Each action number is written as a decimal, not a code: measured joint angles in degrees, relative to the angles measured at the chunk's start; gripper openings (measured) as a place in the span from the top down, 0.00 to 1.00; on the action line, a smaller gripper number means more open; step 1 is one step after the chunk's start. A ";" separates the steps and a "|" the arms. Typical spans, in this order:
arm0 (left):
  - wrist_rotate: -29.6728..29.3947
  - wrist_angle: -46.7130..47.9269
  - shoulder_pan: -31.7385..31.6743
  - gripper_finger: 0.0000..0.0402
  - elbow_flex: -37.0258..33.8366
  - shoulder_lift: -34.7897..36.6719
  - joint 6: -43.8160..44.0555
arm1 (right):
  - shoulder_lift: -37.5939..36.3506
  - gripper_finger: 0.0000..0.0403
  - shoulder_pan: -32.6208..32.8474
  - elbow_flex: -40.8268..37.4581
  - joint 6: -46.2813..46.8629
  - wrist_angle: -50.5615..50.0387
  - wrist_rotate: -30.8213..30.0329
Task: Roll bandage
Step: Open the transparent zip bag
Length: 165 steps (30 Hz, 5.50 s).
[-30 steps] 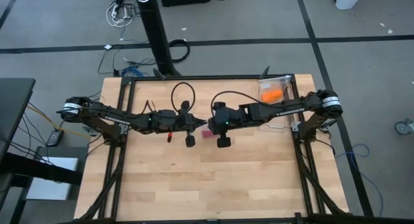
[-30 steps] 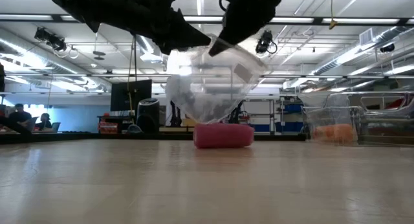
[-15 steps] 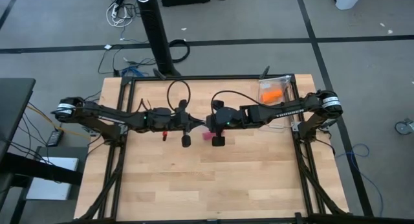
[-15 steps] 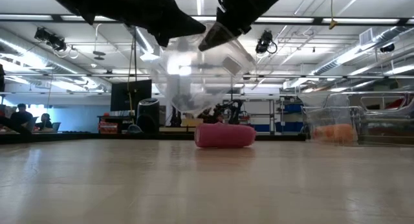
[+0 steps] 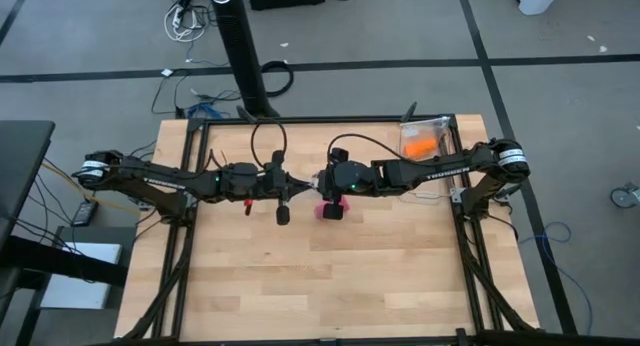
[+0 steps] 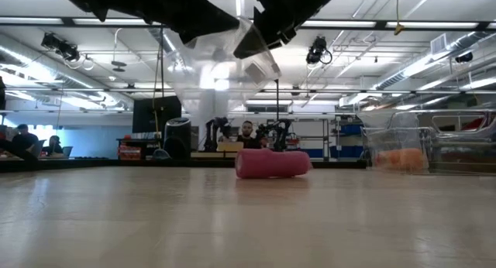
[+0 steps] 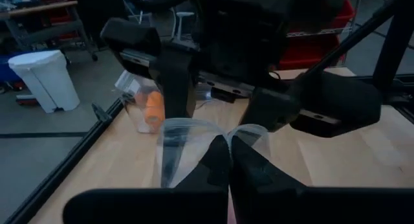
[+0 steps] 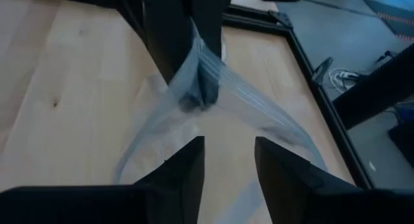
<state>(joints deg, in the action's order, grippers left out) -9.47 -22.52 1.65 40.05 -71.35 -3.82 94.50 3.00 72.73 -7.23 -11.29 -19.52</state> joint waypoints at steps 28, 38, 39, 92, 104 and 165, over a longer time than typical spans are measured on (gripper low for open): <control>8.26 -22.07 -4.66 1.00 -13.74 2.73 1.10 | -25.44 0.59 7.01 -17.37 2.79 2.68 -4.79; 9.20 -19.05 -4.66 1.00 -14.14 7.78 1.02 | -33.90 0.60 5.50 -33.91 2.74 27.01 -4.79; 9.23 -19.07 -4.66 1.00 -14.14 7.78 1.03 | -33.90 0.61 5.20 -34.17 2.71 28.07 -4.70; 11.30 -18.94 -4.50 1.00 -11.76 0.47 -0.35 | -9.80 0.97 -4.28 -22.21 4.55 25.66 14.16; 11.30 -18.18 -2.45 1.00 -11.78 0.50 -13.73 | -21.05 0.68 -1.21 -22.21 9.25 11.76 7.07; 10.86 -6.99 -2.75 0.99 -0.81 -6.10 -9.01 | -8.62 1.00 -3.36 -22.24 -4.66 35.10 18.05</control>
<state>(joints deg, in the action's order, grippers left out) 1.39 -29.51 -1.10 39.24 -77.45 -12.83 85.89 -0.36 50.49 -11.89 23.82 -1.48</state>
